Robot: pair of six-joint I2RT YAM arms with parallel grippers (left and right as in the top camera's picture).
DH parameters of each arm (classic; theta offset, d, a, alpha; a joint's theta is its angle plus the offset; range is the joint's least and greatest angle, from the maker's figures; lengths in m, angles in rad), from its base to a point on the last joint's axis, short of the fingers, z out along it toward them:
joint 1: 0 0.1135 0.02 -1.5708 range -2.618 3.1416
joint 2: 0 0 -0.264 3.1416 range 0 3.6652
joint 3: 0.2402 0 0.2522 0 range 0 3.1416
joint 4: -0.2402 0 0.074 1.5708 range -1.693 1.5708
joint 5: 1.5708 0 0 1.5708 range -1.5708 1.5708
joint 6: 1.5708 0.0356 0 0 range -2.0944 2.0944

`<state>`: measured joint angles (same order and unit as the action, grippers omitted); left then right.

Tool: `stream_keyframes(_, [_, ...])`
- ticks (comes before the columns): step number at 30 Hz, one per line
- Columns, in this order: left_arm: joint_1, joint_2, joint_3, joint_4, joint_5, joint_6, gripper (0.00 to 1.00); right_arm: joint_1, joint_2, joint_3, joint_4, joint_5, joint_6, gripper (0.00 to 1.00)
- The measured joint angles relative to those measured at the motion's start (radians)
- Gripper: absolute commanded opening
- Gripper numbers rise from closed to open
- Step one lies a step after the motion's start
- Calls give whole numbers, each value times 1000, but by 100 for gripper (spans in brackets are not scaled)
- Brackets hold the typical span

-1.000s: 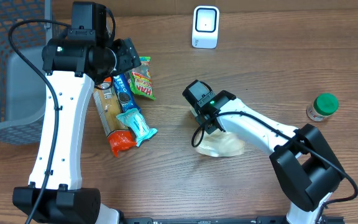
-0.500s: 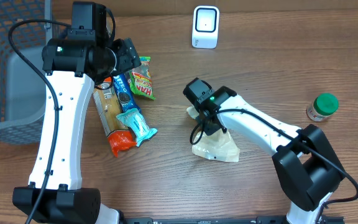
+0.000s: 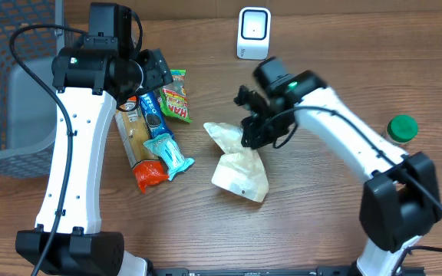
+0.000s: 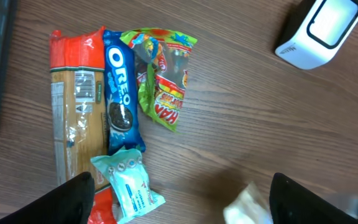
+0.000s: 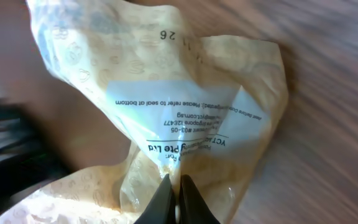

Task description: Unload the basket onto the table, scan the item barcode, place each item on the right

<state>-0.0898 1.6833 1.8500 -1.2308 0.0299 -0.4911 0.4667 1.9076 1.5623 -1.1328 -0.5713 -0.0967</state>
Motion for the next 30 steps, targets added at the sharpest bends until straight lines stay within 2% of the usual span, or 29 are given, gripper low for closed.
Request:
stream_keyframes(5, [0,0,0,0,-6,0,82,-158,0,0,-83,-338,-177,4])
stream_keyframes(11, [0,0,0,0,-8,0,82,-293,0,0,-189,-561,-340,4])
stream_keyframes(20, [0,0,0,0,-8,0,82,-307,0,0,-259,-793,-469,4])
stream_keyframes(30, [0,0,0,-3,-8,0,83,-307,0,0,-283,-871,-483,4])
